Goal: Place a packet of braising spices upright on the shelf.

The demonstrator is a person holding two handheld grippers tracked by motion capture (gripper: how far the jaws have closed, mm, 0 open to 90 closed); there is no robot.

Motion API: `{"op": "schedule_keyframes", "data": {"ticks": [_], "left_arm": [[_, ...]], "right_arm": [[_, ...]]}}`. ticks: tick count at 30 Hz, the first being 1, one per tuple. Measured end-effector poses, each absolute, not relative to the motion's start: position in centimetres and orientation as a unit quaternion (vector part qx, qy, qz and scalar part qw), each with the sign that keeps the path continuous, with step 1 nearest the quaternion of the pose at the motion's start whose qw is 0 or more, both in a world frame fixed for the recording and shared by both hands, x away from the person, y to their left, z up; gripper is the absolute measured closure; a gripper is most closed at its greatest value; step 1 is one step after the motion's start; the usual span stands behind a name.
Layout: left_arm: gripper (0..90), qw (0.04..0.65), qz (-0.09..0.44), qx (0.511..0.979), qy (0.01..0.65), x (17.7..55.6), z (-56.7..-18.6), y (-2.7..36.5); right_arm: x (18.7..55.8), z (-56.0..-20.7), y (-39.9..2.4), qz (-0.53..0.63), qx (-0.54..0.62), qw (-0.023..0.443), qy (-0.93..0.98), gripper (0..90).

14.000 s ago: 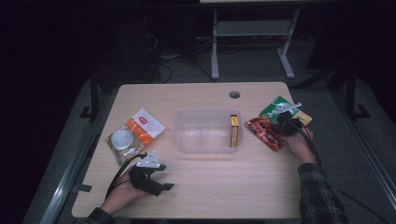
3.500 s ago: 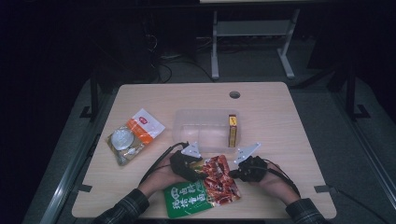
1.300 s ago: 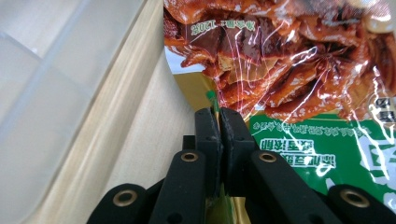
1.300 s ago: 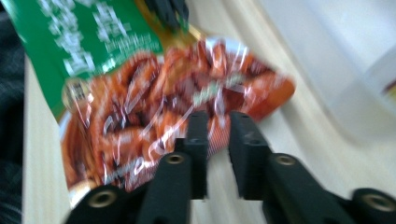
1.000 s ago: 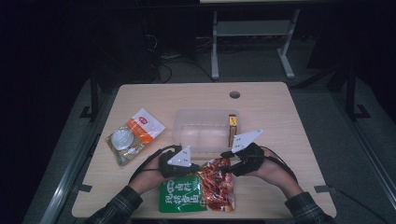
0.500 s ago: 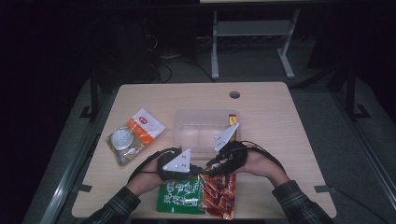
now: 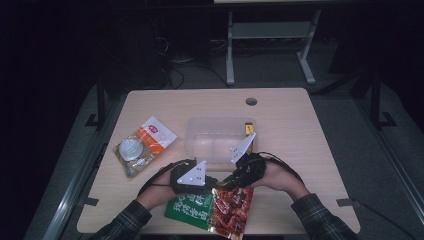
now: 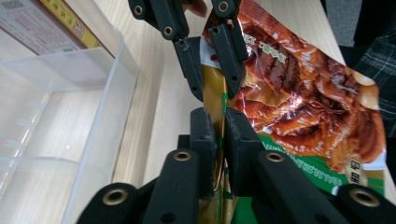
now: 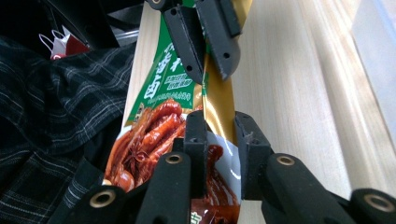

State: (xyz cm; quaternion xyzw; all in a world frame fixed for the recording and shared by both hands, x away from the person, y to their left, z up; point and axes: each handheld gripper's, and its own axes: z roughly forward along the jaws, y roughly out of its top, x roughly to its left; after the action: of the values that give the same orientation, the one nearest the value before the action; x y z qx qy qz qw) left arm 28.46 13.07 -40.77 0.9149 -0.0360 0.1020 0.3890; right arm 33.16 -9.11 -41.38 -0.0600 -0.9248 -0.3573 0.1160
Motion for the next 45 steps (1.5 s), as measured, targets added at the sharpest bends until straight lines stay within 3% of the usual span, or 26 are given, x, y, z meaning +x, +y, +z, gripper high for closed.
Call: {"op": "schedule_keyframes", "data": {"ticks": [5,8,12,20,26,29,34,45], "left_arm": [[67.8,0.405,0.100,0.909,-0.007,28.8,-40.6,13.5],[55.1,0.417,0.103,0.903,0.012,28.8,-40.3,14.4],[44.6,0.441,0.105,0.890,0.048,28.7,-39.5,16.2],[38.9,0.463,0.122,0.868,0.133,28.9,-39.0,20.9],[36.6,0.448,0.061,0.872,0.189,30.3,-42.0,22.2],[53.4,0.460,0.014,0.869,0.183,30.8,-42.7,22.0],[89.4,0.477,-0.004,0.863,0.165,30.9,-42.4,22.1],[90.0,0.558,0.035,0.819,0.129,30.6,-38.0,23.1]], "right_arm": [[33.1,-41.7,-8.8,-0.348,-0.055,0.104,-0.930,84.6],[33.1,-41.9,-9.0,-0.352,-0.064,0.100,-0.928,85.7],[33.2,-42.0,-9.9,-0.363,-0.070,0.092,-0.925,85.9],[33.0,-41.6,-11.7,-0.381,-0.085,0.074,-0.918,85.9],[32.9,-40.7,-12.7,-0.408,-0.086,0.065,-0.907,86.0],[32.9,-40.5,-13.0,-0.415,-0.089,0.064,-0.903,86.0],[32.8,-40.3,-13.2,-0.419,-0.089,0.062,-0.901,85.7],[32.6,-39.9,-13.1,-0.428,-0.080,0.059,-0.898,84.1]]}}
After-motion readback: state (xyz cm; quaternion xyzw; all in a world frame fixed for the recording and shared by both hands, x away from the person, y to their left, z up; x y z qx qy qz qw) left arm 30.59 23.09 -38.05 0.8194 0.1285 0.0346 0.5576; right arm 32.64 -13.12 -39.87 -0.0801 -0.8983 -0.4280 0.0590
